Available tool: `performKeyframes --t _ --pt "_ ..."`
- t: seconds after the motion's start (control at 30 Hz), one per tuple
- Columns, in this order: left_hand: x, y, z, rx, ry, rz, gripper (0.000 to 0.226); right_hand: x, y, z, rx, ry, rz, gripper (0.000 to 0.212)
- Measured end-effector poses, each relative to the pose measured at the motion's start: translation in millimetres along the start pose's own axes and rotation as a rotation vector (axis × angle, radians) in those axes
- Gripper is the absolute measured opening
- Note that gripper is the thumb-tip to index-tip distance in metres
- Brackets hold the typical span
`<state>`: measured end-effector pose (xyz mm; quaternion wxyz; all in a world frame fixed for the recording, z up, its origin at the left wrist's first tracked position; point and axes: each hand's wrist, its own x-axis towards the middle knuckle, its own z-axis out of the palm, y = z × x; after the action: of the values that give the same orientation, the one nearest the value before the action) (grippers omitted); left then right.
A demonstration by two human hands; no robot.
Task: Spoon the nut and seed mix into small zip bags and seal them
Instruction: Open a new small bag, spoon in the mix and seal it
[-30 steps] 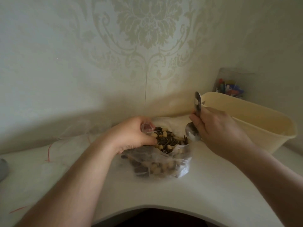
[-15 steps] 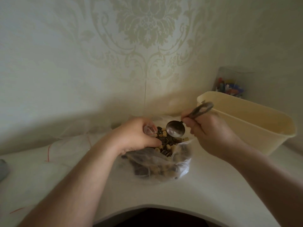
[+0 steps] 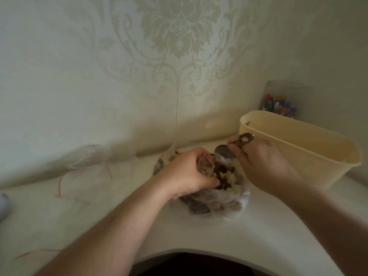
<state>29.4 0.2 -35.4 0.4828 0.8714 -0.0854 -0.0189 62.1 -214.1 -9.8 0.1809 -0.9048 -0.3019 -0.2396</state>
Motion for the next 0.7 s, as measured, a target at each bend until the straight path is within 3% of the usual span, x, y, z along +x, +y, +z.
performKeyframes --t 0.1,0.27,0.4,0.47,0.57,0.7 --pt "-1 1 -3 0.026 -0.030 -0.016 0.045 3 -6 -6 0.068 0.044 0.086 0.037" --pt "-7 -2 -21 0.057 -0.092 -0.070 0.059 1 -19 -22 0.167 0.201 0.064 0.025" --pt "-9 2 -29 0.107 -0.093 -0.045 0.045 -6 -24 -25 0.173 0.156 0.025 0.033" --pt "-10 2 -30 0.112 -0.110 -0.032 0.045 -8 -20 -23 0.054 0.115 -0.042 0.045" --pt "-8 -3 -28 0.073 -0.120 -0.038 0.045 -13 -12 -17 0.018 0.048 -0.090 0.044" --pt "-3 -11 -25 0.024 -0.135 -0.057 0.053 -15 -9 -27 0.105 0.317 -0.074 0.028"
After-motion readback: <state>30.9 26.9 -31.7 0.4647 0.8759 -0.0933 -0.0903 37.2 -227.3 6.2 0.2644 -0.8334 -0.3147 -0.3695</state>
